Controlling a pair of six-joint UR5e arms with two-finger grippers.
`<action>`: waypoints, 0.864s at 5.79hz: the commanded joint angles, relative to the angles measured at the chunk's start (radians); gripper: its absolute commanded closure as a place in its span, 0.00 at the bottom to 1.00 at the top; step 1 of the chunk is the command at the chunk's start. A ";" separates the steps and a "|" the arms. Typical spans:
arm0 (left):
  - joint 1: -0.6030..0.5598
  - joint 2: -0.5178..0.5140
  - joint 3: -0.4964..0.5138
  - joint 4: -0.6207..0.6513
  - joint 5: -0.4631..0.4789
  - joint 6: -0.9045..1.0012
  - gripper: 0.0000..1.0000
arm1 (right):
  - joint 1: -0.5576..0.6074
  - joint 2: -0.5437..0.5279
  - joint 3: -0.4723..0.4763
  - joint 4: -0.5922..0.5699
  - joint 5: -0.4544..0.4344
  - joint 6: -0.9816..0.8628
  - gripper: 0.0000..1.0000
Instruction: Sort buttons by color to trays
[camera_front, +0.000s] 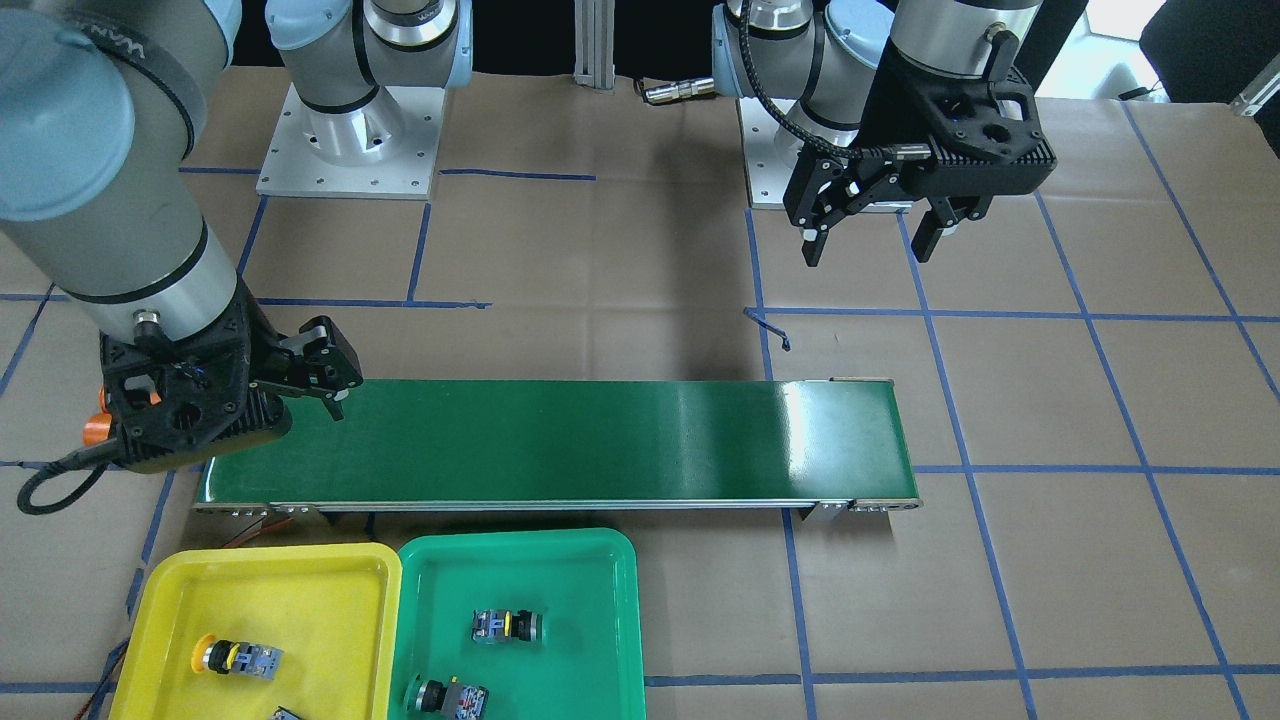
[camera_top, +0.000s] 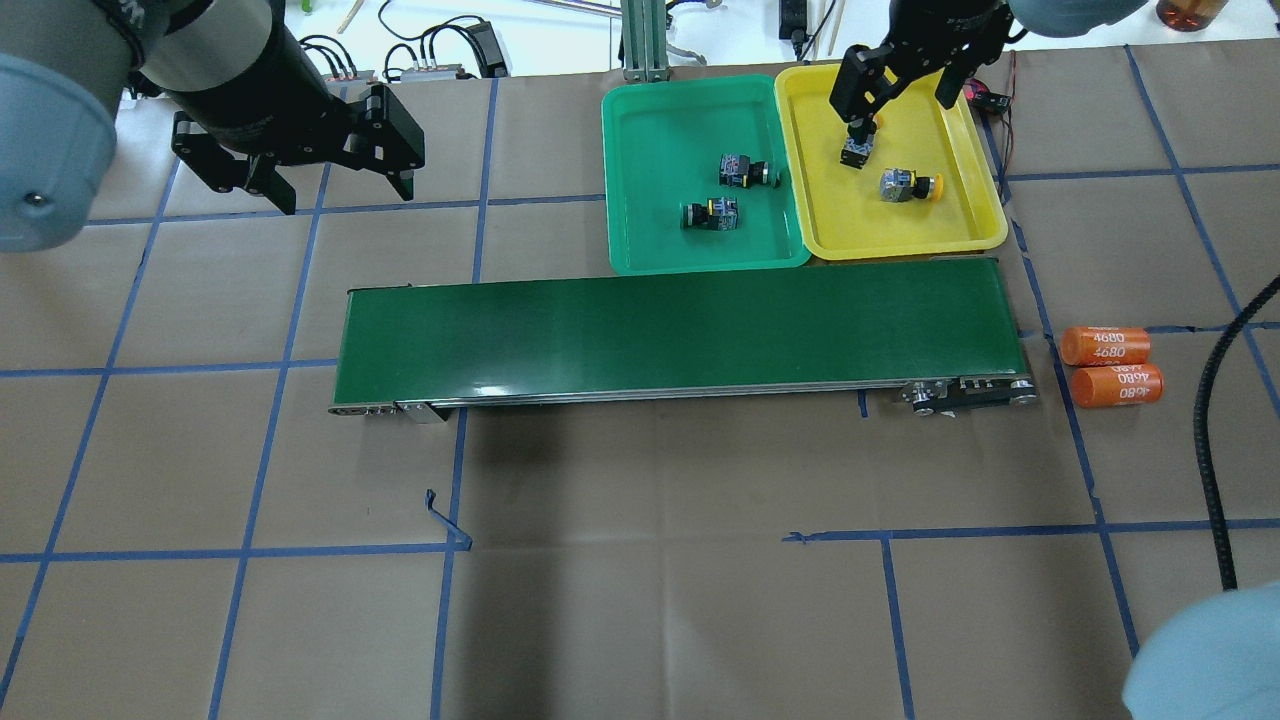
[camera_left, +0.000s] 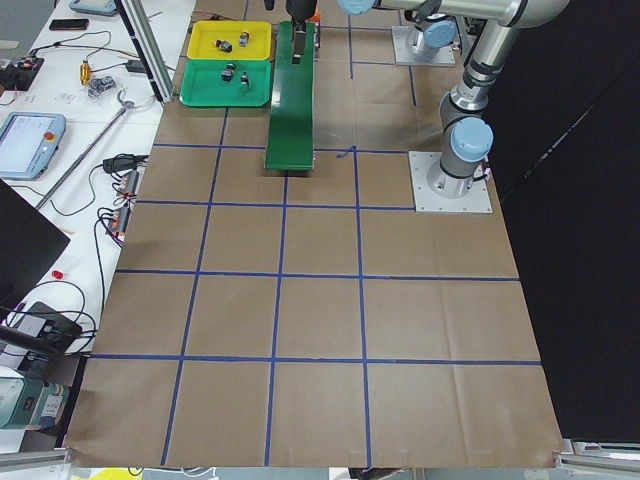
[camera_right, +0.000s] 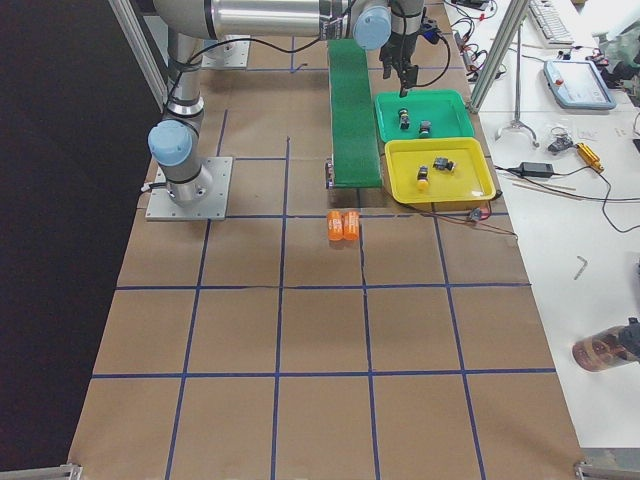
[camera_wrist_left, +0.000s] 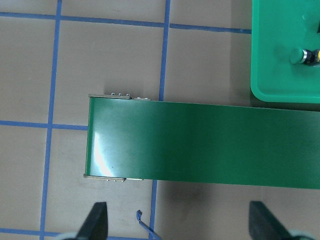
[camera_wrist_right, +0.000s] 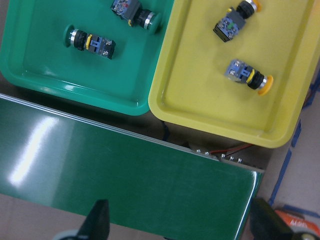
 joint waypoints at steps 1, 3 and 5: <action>0.002 0.000 0.000 0.000 -0.005 0.000 0.01 | 0.001 -0.046 0.020 0.098 0.001 0.311 0.00; 0.003 -0.026 0.030 -0.014 -0.002 0.043 0.01 | -0.007 -0.145 0.157 0.073 0.003 0.360 0.00; 0.005 -0.034 0.032 -0.080 -0.002 0.083 0.01 | -0.022 -0.201 0.203 0.026 0.001 0.362 0.00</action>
